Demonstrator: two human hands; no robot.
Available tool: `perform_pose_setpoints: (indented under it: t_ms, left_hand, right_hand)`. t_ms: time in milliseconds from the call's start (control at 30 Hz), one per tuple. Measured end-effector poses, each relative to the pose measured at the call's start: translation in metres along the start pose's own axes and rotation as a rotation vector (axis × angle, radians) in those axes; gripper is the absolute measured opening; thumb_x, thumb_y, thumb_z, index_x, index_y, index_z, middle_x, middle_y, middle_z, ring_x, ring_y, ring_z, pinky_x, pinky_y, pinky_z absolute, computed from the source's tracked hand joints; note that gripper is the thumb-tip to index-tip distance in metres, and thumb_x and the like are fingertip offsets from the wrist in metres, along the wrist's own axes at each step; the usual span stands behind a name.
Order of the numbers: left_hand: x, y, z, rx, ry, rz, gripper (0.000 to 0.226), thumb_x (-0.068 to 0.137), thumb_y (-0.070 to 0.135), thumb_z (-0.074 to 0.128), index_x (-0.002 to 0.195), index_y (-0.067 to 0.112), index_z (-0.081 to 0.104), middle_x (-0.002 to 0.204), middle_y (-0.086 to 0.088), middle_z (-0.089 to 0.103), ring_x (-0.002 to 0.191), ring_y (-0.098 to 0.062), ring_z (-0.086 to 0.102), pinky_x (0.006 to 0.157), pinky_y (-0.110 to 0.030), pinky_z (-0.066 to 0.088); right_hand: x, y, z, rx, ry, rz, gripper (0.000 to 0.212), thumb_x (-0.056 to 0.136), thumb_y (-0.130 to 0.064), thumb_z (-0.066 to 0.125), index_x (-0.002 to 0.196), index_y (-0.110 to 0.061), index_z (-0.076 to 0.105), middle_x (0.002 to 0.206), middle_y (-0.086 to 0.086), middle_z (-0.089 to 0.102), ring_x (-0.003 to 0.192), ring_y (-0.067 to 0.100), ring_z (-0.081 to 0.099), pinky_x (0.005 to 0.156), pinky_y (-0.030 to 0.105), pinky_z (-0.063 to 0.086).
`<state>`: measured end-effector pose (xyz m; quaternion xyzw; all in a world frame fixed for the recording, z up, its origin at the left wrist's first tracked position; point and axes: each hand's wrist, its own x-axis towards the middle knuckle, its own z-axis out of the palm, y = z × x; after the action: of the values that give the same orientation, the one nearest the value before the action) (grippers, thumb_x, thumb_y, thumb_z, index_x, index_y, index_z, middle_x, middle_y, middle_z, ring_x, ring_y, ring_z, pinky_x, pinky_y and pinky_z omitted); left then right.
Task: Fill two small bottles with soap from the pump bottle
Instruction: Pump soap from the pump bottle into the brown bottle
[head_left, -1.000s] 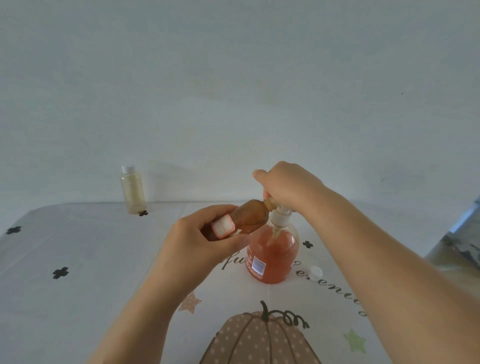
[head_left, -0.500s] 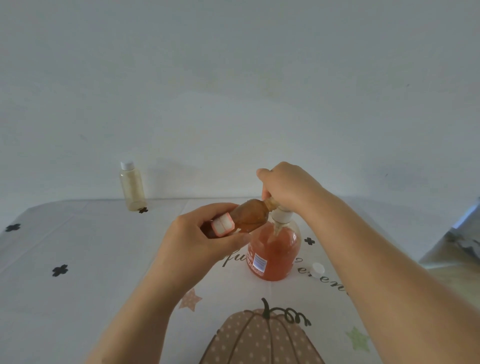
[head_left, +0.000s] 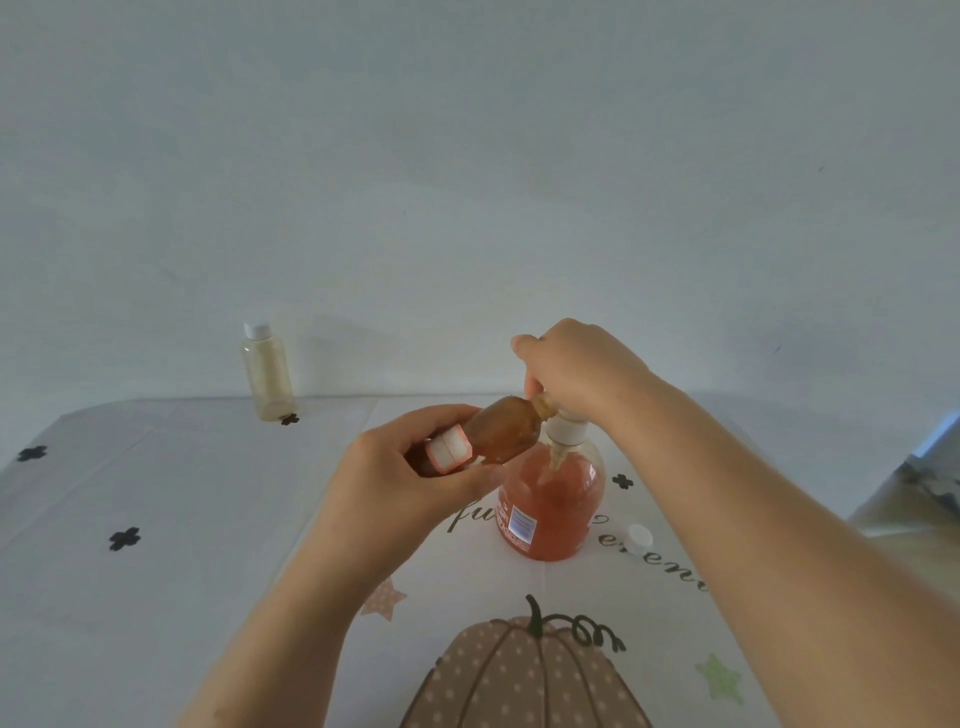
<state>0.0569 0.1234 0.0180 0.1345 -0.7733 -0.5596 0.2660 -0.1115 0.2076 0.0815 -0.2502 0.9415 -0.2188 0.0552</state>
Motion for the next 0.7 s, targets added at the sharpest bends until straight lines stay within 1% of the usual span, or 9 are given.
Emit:
perform_pose_setpoints:
  t_ms: [67, 167, 267, 333, 433, 500, 567, 667, 700]
  left_hand:
    - [0.001, -0.002, 0.000, -0.002, -0.003, -0.012, 0.030, 0.067, 0.027, 0.085, 0.094, 0.040, 0.075, 0.083, 0.008, 0.074, 0.077, -0.015, 0.069, 0.069, -0.032, 0.058]
    - [0.001, -0.003, 0.000, 0.005, -0.005, -0.023, 0.032, 0.067, 0.027, 0.085, 0.095, 0.038, 0.075, 0.084, 0.007, 0.075, 0.078, -0.017, 0.070, 0.068, -0.031, 0.059]
    - [0.000, -0.002, 0.000, 0.008, -0.009, -0.015, 0.032, 0.070, 0.021, 0.085, 0.093, 0.040, 0.075, 0.083, 0.007, 0.074, 0.077, -0.018, 0.069, 0.066, -0.030, 0.058]
    - [-0.001, 0.000, -0.001, 0.011, -0.007, -0.001, 0.031, 0.070, 0.023, 0.085, 0.091, 0.043, 0.074, 0.082, 0.006, 0.074, 0.075, -0.019, 0.067, 0.063, -0.026, 0.055]
    - [-0.002, 0.005, 0.000, -0.002, -0.002, 0.021, 0.030, 0.069, 0.028, 0.084, 0.090, 0.047, 0.073, 0.080, 0.007, 0.073, 0.074, -0.017, 0.066, 0.061, -0.026, 0.054]
    - [-0.002, 0.007, 0.001, -0.006, 0.005, 0.024, 0.030, 0.068, 0.029, 0.084, 0.089, 0.048, 0.073, 0.080, 0.009, 0.073, 0.074, -0.016, 0.066, 0.062, -0.023, 0.053]
    - [-0.003, 0.007, 0.001, -0.013, 0.008, 0.019, 0.029, 0.067, 0.032, 0.083, 0.089, 0.048, 0.073, 0.080, 0.010, 0.073, 0.073, -0.014, 0.066, 0.063, -0.023, 0.053]
    - [-0.003, 0.006, 0.001, 0.003, 0.010, 0.023, 0.027, 0.066, 0.035, 0.083, 0.089, 0.044, 0.074, 0.079, 0.014, 0.073, 0.066, -0.003, 0.064, 0.061, -0.019, 0.052]
    - [-0.003, 0.006, 0.001, 0.006, 0.009, 0.026, 0.026, 0.065, 0.037, 0.082, 0.089, 0.044, 0.073, 0.079, 0.014, 0.073, 0.067, -0.003, 0.064, 0.061, -0.019, 0.052]
  right_hand:
    - [0.001, 0.001, 0.003, 0.008, -0.002, 0.009, 0.045, 0.099, -0.034, 0.037, 0.095, -0.007, 0.072, 0.092, 0.008, 0.069, 0.083, 0.028, 0.065, 0.086, 0.041, 0.053]
    - [0.001, 0.002, 0.004, 0.014, 0.003, 0.005, 0.044, 0.098, -0.034, 0.038, 0.094, -0.009, 0.073, 0.090, 0.009, 0.068, 0.076, 0.027, 0.062, 0.081, 0.038, 0.051]
    - [0.000, 0.003, 0.003, 0.004, -0.026, -0.007, 0.039, 0.098, -0.028, 0.036, 0.095, -0.007, 0.069, 0.090, 0.008, 0.066, 0.071, 0.022, 0.056, 0.075, 0.036, 0.048]
    - [-0.001, 0.002, 0.001, -0.002, 0.001, -0.011, 0.039, 0.098, -0.028, 0.037, 0.095, -0.007, 0.069, 0.087, 0.007, 0.065, 0.069, 0.021, 0.054, 0.070, 0.034, 0.045]
    - [-0.003, -0.002, -0.005, 0.010, 0.064, -0.001, 0.042, 0.096, -0.033, 0.040, 0.094, -0.008, 0.073, 0.085, 0.007, 0.071, 0.069, 0.024, 0.059, 0.064, 0.031, 0.043]
    - [-0.002, -0.003, -0.006, -0.005, 0.069, -0.011, 0.042, 0.096, -0.033, 0.041, 0.094, -0.008, 0.074, 0.082, 0.006, 0.071, 0.069, 0.024, 0.059, 0.063, 0.030, 0.043]
    - [-0.003, -0.004, -0.007, -0.006, 0.049, -0.008, 0.042, 0.096, -0.033, 0.041, 0.095, -0.007, 0.075, 0.077, 0.005, 0.066, 0.068, 0.024, 0.058, 0.064, 0.030, 0.043]
    - [-0.004, -0.004, -0.008, 0.029, 0.027, 0.003, 0.042, 0.097, -0.032, 0.042, 0.095, -0.006, 0.074, 0.065, 0.002, 0.057, 0.065, 0.024, 0.055, 0.065, 0.032, 0.042]
    - [-0.003, -0.004, -0.007, 0.040, 0.022, 0.007, 0.041, 0.097, -0.032, 0.042, 0.095, -0.006, 0.074, 0.062, 0.001, 0.055, 0.064, 0.023, 0.054, 0.066, 0.033, 0.042]
